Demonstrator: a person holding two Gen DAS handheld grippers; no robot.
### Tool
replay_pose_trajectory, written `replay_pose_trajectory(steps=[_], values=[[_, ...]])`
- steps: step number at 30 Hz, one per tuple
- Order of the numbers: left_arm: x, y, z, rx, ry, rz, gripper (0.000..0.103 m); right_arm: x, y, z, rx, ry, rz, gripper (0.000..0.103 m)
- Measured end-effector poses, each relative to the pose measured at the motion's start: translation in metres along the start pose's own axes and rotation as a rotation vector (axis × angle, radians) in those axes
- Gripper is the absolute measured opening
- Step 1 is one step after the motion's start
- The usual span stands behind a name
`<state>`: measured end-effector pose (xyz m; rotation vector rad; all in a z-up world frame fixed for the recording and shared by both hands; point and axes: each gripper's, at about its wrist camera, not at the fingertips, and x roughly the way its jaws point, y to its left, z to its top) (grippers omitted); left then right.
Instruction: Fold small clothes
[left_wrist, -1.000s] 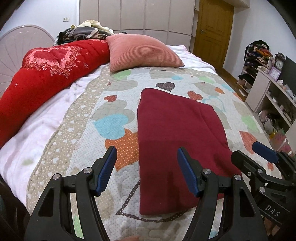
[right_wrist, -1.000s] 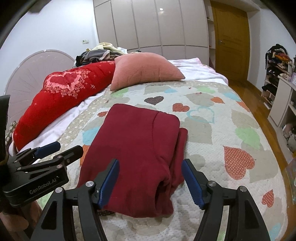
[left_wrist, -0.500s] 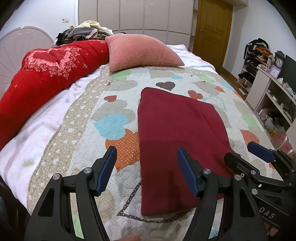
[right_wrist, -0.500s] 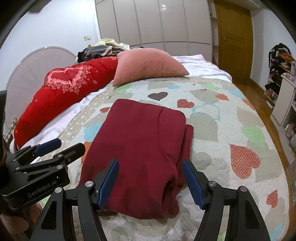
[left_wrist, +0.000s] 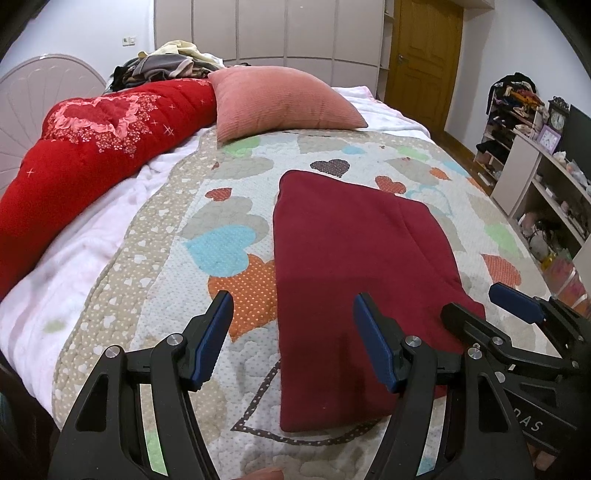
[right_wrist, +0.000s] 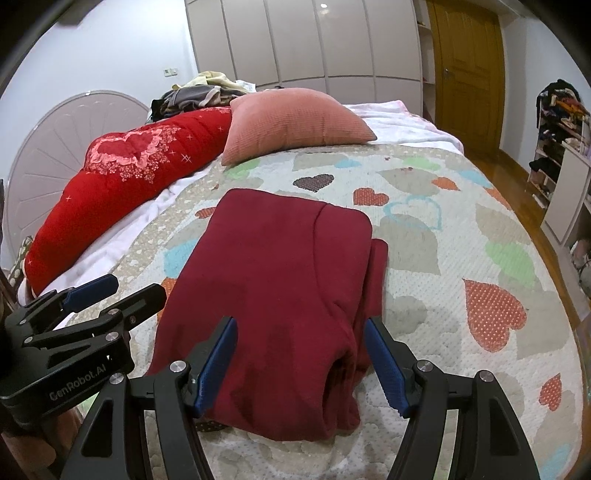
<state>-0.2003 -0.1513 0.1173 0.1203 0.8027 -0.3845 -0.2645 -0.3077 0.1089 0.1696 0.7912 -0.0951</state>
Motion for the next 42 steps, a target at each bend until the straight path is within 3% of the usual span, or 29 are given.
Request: replay_pose_trajectory(steps=[42], values=[[0.017, -0.001, -0.006, 0.005, 0.011, 0.013, 0.068, 0.021, -0.002, -0.003, 0.018, 0.052, 0.005, 0.069]])
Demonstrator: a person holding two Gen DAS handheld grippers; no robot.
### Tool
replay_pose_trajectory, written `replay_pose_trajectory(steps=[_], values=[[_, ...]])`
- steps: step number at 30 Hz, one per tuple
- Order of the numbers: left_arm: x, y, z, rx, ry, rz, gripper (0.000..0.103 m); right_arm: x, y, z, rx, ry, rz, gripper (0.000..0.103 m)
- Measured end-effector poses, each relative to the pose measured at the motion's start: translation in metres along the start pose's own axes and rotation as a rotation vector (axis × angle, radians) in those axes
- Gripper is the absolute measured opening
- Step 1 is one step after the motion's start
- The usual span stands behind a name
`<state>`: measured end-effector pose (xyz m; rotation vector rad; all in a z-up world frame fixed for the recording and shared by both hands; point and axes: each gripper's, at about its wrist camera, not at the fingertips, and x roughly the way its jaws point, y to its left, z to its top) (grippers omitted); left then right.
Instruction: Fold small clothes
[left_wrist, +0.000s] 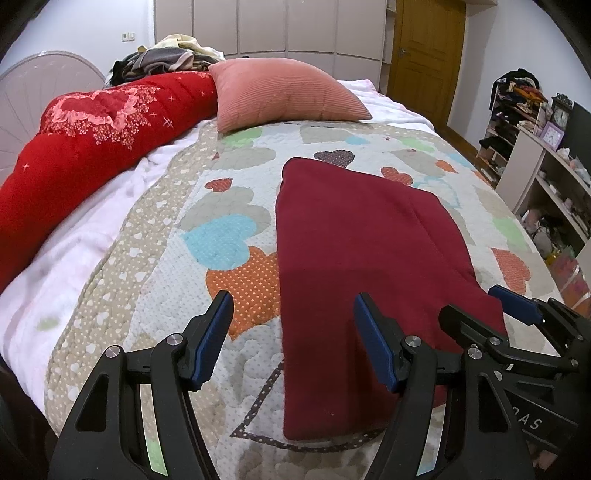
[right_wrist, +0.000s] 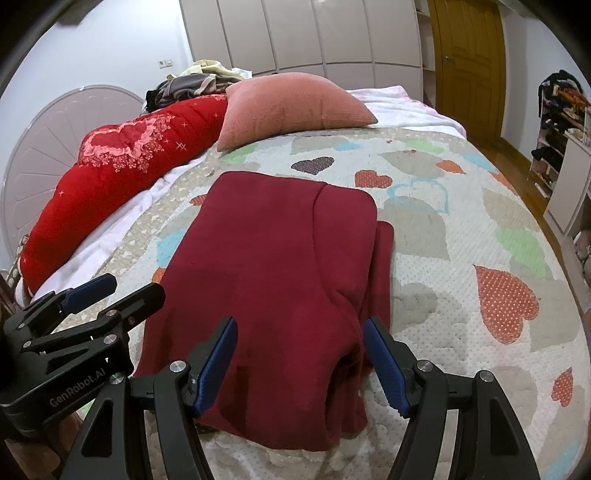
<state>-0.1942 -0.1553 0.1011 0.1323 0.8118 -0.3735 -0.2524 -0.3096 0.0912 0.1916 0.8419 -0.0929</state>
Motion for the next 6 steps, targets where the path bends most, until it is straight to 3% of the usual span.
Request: replay_pose_trajectory(steps=[6], values=[[0.0038, 0.0034, 0.0006, 0.002, -0.002, -0.005, 0.068, 0.0060, -0.0011, -0.0008, -0.001, 0.015, 0.001, 0.068]])
